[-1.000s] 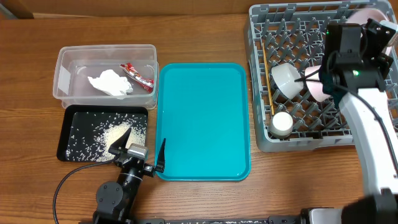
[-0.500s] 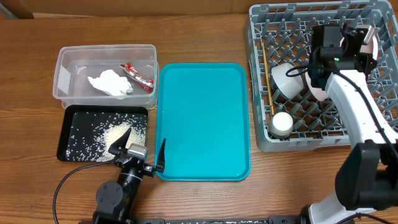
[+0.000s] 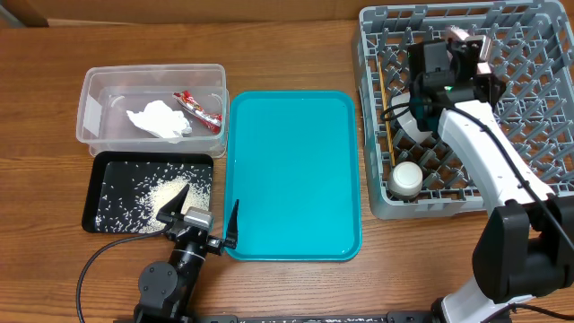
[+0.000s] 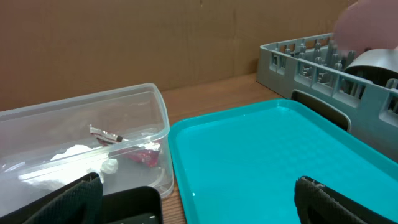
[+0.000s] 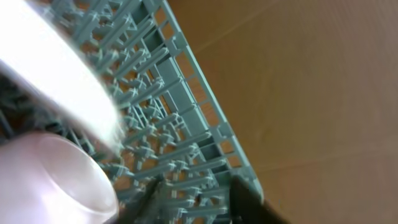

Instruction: Sort waste into correct bins and load items into the dishwasher

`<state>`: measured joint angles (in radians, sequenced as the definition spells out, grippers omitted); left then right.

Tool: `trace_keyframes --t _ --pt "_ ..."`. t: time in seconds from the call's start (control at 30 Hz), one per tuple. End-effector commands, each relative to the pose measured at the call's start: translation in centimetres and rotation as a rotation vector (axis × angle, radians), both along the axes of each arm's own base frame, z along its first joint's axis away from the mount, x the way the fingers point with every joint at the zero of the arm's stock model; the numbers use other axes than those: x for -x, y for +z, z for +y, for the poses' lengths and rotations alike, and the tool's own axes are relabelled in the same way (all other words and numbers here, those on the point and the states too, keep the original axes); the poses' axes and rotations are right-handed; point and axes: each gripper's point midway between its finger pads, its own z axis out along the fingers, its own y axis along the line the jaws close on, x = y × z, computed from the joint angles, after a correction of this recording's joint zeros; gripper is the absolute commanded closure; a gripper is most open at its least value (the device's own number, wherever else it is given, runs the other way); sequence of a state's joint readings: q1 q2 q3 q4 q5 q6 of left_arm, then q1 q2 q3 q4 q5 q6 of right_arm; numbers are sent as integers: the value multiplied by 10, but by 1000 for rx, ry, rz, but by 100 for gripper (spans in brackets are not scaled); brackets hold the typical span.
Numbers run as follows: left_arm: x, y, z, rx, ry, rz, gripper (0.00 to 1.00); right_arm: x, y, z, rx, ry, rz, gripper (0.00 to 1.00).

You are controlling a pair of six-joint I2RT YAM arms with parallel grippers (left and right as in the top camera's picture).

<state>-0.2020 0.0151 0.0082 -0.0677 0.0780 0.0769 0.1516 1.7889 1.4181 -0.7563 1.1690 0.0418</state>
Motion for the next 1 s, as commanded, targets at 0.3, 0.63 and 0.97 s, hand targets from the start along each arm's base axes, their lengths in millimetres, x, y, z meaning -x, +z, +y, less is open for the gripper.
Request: trace_keyframes --t 0.3,0.63,0.97 --pt "0 -1 2 17 11 3 0 31 39 42 -198 107 -118 47" --pt "0 -1 2 17 11 3 0 120 98 196 -815 686 -163 38" --pt "0 -1 2 17 11 3 0 226 158 304 -1314 1272 -49 0"
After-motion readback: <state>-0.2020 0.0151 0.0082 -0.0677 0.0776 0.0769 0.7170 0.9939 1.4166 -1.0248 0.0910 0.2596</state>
